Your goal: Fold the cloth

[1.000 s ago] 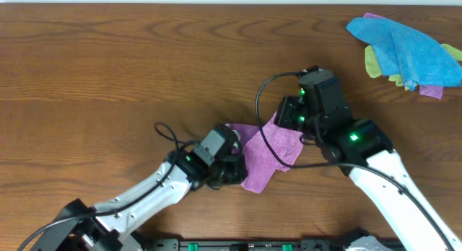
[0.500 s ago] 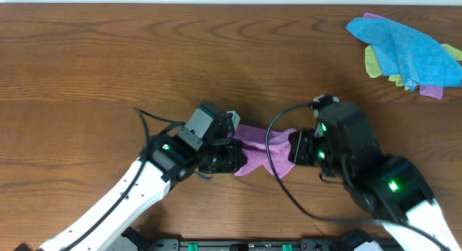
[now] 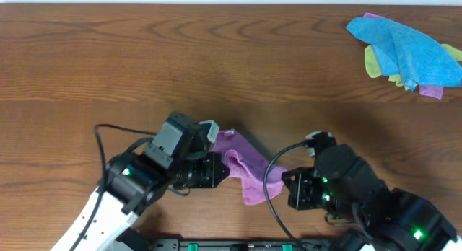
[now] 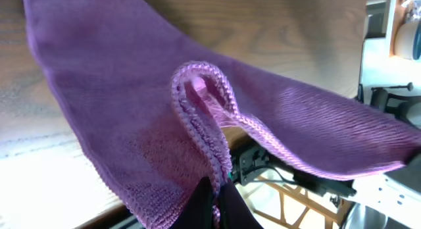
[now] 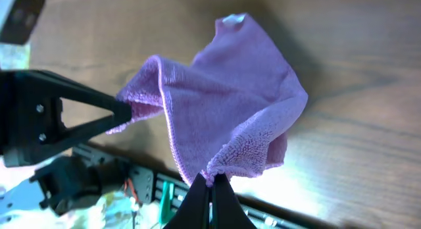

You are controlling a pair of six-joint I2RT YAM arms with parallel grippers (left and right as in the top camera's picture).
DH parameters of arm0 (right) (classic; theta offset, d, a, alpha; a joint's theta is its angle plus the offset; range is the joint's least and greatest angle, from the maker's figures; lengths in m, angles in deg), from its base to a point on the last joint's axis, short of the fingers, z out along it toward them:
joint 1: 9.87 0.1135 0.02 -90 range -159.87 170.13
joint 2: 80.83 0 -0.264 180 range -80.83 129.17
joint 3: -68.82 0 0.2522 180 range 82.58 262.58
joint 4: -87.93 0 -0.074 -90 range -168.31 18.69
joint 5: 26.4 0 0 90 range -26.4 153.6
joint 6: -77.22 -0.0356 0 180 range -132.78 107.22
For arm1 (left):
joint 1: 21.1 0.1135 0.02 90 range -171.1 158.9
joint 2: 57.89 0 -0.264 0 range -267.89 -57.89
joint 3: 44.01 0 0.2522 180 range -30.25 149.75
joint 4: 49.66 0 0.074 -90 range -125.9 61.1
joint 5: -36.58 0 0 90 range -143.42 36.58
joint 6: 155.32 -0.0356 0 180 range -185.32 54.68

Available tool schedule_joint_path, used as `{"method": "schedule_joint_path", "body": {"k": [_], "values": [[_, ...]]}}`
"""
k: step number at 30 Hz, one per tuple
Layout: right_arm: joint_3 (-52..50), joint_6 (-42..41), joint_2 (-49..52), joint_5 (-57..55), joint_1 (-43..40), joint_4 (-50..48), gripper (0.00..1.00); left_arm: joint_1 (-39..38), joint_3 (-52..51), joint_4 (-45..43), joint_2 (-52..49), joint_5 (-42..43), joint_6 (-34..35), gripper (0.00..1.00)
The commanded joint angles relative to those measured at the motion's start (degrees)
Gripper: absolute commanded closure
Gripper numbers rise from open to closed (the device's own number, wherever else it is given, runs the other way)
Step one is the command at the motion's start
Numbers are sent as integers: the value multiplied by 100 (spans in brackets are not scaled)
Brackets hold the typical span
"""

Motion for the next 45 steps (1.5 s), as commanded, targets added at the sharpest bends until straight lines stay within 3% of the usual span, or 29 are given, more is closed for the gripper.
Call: {"method": "schedule_joint_path", "body": {"k": [1, 8, 18, 23, 35, 45], "values": [[317, -474, -24, -411, 374, 153, 99, 28, 256, 221, 234, 83, 4, 94], [1123, -573, 299, -1296, 673, 839, 99, 52, 999, 929, 295, -317, -24, 94], [1314, -306, 1309, -1635, 662, 494, 99, 57, 1405, 1038, 238, -1062, -17, 94], [1443, -2, 1574, -2424, 649, 151, 99, 57, 1408, 1036, 118, -1342, -79, 94], [1440, 1128, 2306, -2833, -216, -918, 99, 789, 1408, 732, -520, -1910, -1097, 94], [1440, 1910, 3438, -2833, -702, -2339, 98, 1563, 1408, -356, -1727, -1902, -2090, 94]]}}
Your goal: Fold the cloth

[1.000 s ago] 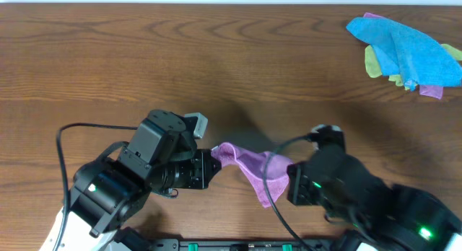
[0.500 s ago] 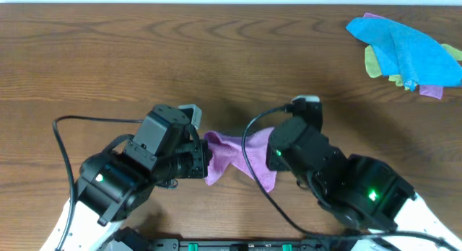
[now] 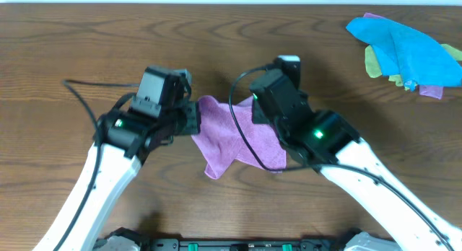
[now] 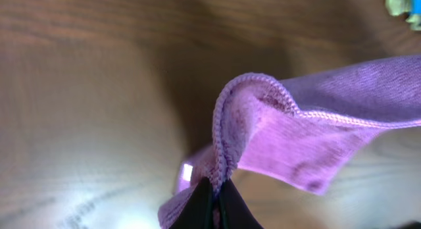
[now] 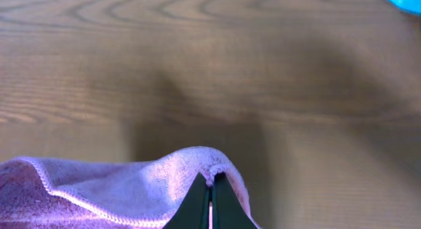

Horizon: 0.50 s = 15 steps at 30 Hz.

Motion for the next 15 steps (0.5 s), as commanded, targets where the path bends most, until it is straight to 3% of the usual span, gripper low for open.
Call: {"method": "schedule_joint_path", "body": {"k": [1, 15], "values": [[107, 505, 293, -125, -138, -361, 99, 160, 118, -289, -389, -52, -544, 94], [107, 1427, 1604, -122, -656, -2020, 99, 732, 118, -1980, -1827, -63, -1117, 94]]}}
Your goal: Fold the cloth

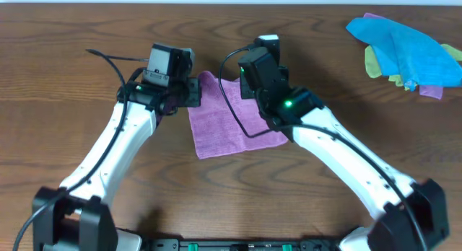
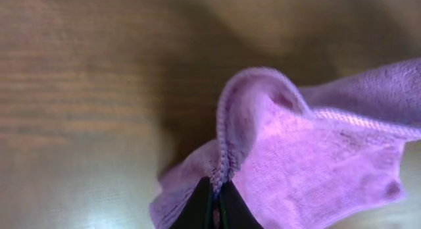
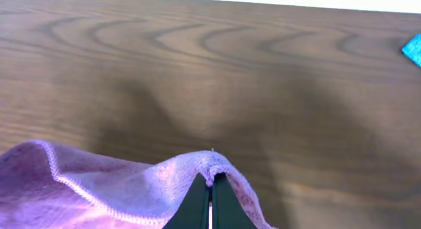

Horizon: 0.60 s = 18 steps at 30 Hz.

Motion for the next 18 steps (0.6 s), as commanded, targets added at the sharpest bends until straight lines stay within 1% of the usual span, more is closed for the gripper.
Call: {"method": "schedule_joint_path", "body": {"k": [1, 10, 14, 18], "values": [[103, 343, 260, -120, -166, -195, 99, 164, 116, -223, -203, -44, -260, 94], [103, 745, 828, -120, -345, -876, 99, 363, 116, -901, -776, -170, -275, 94], [103, 1045, 1075, -118, -361, -1462, 99, 365, 116, -1152, -1003, -186, -271, 94], [103, 1167, 1460, -98, -393, -2188, 99, 365, 116, -1384, -1233, -289, -269, 94]]}}
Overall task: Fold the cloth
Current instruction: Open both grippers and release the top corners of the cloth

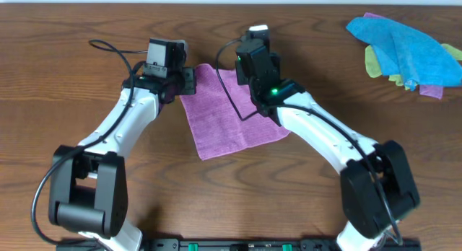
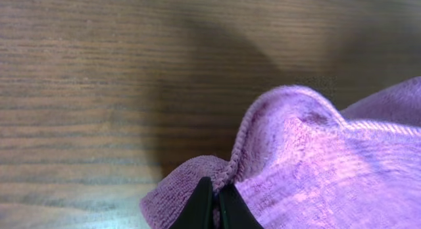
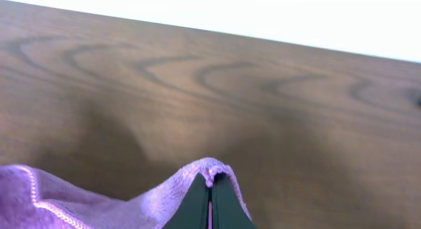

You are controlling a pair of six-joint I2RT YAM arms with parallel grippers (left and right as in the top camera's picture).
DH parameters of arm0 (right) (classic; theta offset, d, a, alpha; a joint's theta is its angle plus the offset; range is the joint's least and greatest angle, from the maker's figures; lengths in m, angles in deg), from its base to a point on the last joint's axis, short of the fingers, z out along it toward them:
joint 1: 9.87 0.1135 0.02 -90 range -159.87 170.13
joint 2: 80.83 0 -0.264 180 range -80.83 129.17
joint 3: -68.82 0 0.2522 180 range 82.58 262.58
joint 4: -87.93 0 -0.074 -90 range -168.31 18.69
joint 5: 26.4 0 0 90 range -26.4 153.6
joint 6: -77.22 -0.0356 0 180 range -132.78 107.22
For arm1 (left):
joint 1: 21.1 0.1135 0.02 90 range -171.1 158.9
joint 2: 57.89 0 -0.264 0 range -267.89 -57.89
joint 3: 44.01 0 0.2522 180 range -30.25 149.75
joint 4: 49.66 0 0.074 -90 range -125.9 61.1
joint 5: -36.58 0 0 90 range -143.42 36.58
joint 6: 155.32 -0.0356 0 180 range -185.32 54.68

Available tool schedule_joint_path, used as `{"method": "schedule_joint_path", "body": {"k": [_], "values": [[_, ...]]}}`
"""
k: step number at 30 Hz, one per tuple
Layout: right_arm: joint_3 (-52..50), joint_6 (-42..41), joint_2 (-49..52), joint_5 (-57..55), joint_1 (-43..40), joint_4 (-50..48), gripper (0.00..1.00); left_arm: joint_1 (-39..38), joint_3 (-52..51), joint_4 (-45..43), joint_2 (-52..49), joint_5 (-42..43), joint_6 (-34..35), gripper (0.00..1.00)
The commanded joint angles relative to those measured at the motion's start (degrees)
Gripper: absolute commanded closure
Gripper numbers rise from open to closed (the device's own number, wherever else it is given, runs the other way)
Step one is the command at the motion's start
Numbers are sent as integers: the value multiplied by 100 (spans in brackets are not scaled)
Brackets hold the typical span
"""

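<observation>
A purple cloth [image 1: 231, 117] lies spread on the wooden table, its far edge lifted between the two arms. My left gripper [image 1: 189, 81] is shut on the cloth's far left corner; the left wrist view shows the hemmed corner [image 2: 263, 156] pinched at my left gripper [image 2: 214, 188]. At the far right corner my right gripper [image 1: 240, 72] is shut too, and the right wrist view shows a small fold of cloth [image 3: 209, 170] standing up from my right gripper [image 3: 210, 181].
A heap of blue, green and purple cloths [image 1: 408, 53] lies at the far right of the table. Black cables [image 1: 115, 53] trail from both arms. The table's far edge [image 1: 231, 3] runs just behind the grippers.
Both grippers have moved a little farther from the near edge with the cloth's corners. More of the cloth now lies flat on the table.
First both grippers held the crumpled cloth in the air near the table's front edge. Then they were at mid-table with the cloth hanging between them. Later it was partly laid down, and now it lies spread, far corners still held.
</observation>
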Motion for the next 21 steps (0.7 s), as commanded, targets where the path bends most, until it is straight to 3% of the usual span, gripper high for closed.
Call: {"method": "schedule_joint_path", "body": {"k": [1, 10, 11, 12, 14, 16, 18, 21], "values": [[98, 308, 385, -26, -127, -382, 99, 31, 116, -98, -197, -177, -122, 94], [98, 798, 1497, -28, -243, -1840, 99, 31, 116, -267, -490, -640, -122, 94], [98, 822, 1569, -31, -245, -1963, 96, 31, 116, -280, -498, -756, -120, 88], [98, 835, 1600, -31, -247, -2052, 87, 31, 116, -302, -518, -885, -116, 74], [98, 837, 1657, -35, -251, -2299, 59, 31, 116, -337, -549, -1167, -98, 38], [98, 861, 1663, -33, -275, -2520, 51, 31, 116, -356, -551, -1307, -101, 18], [98, 1019, 1663, -35, -310, -2822, 42, 31, 114, -393, -551, -1386, -98, 7], [98, 1362, 1663, -177, -334, -3366, 32, 31, 116, -417, -551, -1388, -94, 5]]}}
